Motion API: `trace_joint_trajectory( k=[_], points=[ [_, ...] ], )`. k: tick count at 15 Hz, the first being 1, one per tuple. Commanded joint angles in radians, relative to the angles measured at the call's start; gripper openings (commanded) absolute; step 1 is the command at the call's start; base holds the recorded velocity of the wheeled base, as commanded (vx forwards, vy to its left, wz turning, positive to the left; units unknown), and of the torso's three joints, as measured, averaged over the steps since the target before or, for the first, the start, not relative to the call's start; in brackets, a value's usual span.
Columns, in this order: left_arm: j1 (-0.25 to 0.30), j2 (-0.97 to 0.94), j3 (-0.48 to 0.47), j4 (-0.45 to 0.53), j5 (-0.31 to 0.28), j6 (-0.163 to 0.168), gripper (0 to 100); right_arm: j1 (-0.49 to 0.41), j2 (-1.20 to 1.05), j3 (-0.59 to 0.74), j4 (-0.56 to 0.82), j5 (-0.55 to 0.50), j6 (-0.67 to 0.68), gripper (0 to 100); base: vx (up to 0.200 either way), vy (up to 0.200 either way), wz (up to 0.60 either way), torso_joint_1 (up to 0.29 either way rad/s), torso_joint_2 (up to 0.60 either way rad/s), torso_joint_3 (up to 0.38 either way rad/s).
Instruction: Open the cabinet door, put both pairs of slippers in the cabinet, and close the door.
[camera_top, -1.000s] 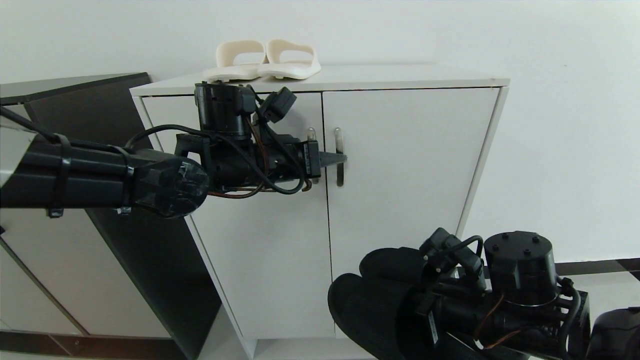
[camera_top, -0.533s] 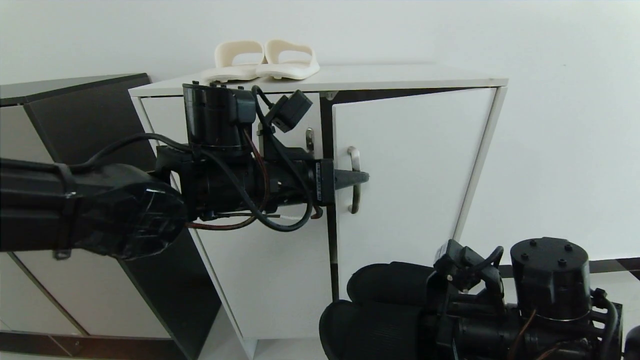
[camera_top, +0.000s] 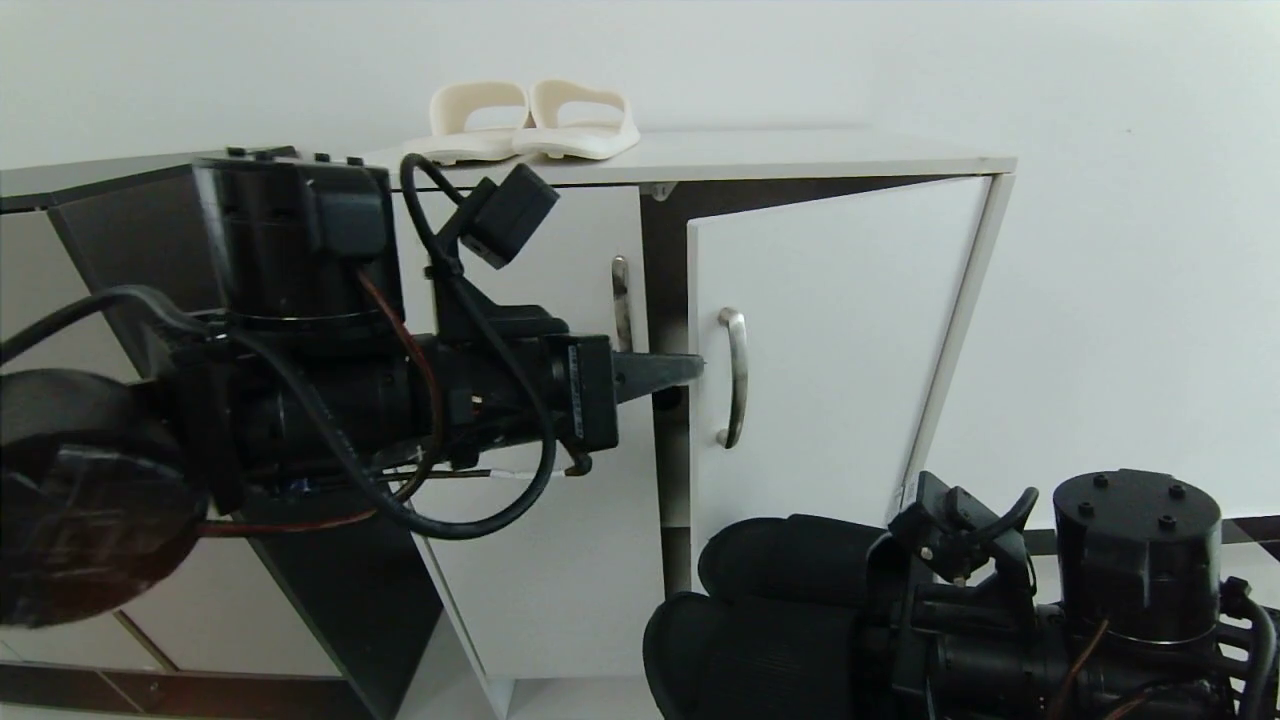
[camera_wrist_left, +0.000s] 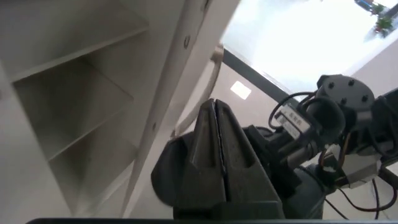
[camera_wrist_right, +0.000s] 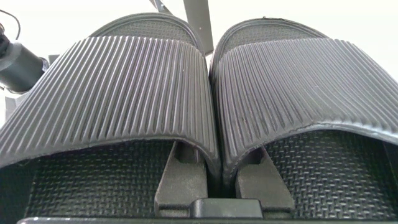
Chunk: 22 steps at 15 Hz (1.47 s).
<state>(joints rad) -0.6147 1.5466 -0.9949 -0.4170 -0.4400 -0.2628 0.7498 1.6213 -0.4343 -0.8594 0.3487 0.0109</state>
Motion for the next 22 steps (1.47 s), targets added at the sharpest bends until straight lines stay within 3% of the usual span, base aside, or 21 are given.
trace_joint_trajectory(
  k=[1, 4, 6, 10, 13, 15, 17, 18, 19, 22],
  points=[
    [0.012, -0.115, 0.079, 0.001, 0.023, -0.003, 0, 0.0, -0.014, -0.001, 0.0, 0.001, 0.0, 0, 0.0, 0.0, 0.0, 0.0, 0.0, 0.0],
    [0.092, -0.068, 0.036, -0.002, 0.023, -0.007, 0, 0.003, -0.014, 0.0, 0.003, 0.003, 0.0, 0, 0.0, 0.0, 0.0, 0.0, 0.0, 0.0],
    [0.121, 0.033, -0.044, -0.012, 0.023, -0.009, 0, 0.006, -0.014, 0.0, 0.002, 0.003, 0.0, 0, 0.0, 0.0, 0.0, 0.0, 0.0, 0.0],
    [0.124, 0.19, -0.154, -0.092, 0.024, -0.058, 0, 0.006, -0.012, 0.0, 0.002, 0.001, 0.0, 0, 0.0, 0.0, 0.0, 0.0, 0.0, 0.0],
    [0.121, 0.214, -0.169, -0.112, 0.027, -0.075, 0, 0.006, -0.006, -0.008, 0.003, -0.005, 0.001, 0, 0.0, 0.0, 0.0, 0.0, 0.0, 0.0],
    [0.121, 0.211, -0.156, -0.112, 0.026, -0.093, 0, 0.025, -0.003, -0.035, 0.045, -0.088, 0.009, 0, 0.0, 0.0, 0.0, 0.0, 0.0, 0.0],
    [0.121, 0.213, -0.133, -0.121, 0.012, -0.056, 0, 0.051, -0.009, -0.086, 0.135, -0.171, 0.014, 0, 0.0, 0.0, 0.0, 0.0, 0.0, 0.0],
    [0.121, 0.217, -0.117, -0.134, -0.022, -0.01, 0, 0.079, -0.012, -0.097, 0.152, -0.209, 0.041, 0, 0.0, 0.0, 0.0, 0.0, 0.0, 0.0],
    [0.121, 0.219, -0.108, -0.134, -0.054, 0.013, 0, 0.103, -0.014, -0.1, 0.152, -0.247, 0.078, 0, 0.0, 0.0, 0.0, 0.0, 0.0, 0.0],
    [0.124, 0.221, -0.096, -0.134, -0.129, 0.013, 0, 0.141, -0.012, -0.101, 0.155, -0.366, 0.155, 0, 0.0, 0.0, 0.0, 0.0, 0.0, 0.0]
  ],
)
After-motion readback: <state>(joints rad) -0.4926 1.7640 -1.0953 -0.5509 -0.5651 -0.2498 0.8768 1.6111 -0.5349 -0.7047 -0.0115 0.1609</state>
